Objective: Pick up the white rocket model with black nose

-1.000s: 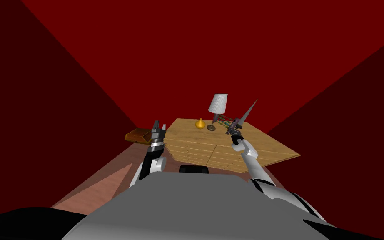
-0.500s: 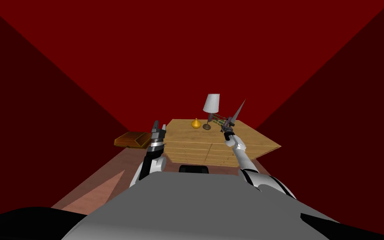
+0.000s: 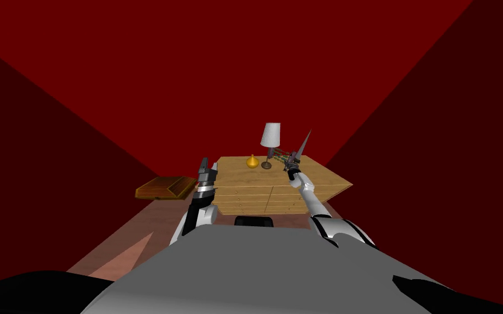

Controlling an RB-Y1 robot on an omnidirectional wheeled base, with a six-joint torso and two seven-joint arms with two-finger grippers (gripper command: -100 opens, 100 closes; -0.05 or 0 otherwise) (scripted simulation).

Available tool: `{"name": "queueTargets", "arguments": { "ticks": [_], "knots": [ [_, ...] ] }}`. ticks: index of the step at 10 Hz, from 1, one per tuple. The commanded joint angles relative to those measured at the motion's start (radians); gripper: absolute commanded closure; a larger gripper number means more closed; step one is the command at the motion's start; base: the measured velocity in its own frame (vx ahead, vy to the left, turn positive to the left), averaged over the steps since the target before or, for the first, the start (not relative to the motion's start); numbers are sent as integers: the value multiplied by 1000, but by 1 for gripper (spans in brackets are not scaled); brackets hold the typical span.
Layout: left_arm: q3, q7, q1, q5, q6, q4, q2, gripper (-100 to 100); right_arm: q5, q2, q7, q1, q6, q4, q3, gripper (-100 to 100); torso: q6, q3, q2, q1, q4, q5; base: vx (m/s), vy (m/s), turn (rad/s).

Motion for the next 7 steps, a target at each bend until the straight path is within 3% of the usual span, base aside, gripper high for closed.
{"name": "queueTargets", "arguments": {
  "ticks": [1,2,3,4,5,7],
  "knots": [
    [0,0,0,0,0,0,0,0,50,24,-13,-14,-28,25,-29,-100,0,0,0,0,0,0,1,-11,24],
    [0,0,0,0,0,0,0,0,55,24,-13,-14,-28,25,-29,-100,0,0,0,1,0,0,2,0,22],
    [0,0,0,0,0,0,0,0,93,41,-43,-58,-20,49,4,-100,0,0,0,2,0,0,2,-27,-284],
    [0,0,0,0,0,0,0,0,87,38,-30,-39,-32,43,-22,-100,1,0,0,0,0,0,1,-10,-67],
    [0,0,0,0,0,0,0,0,93,40,-36,-42,-35,46,-21,100,0,0,0,1,0,0,0,-1,15],
    [0,0,0,0,0,0,0,0,92,42,-36,-43,-38,45,-19,100,3,0,0,-1,0,0,0,5,13]
  ]
}}
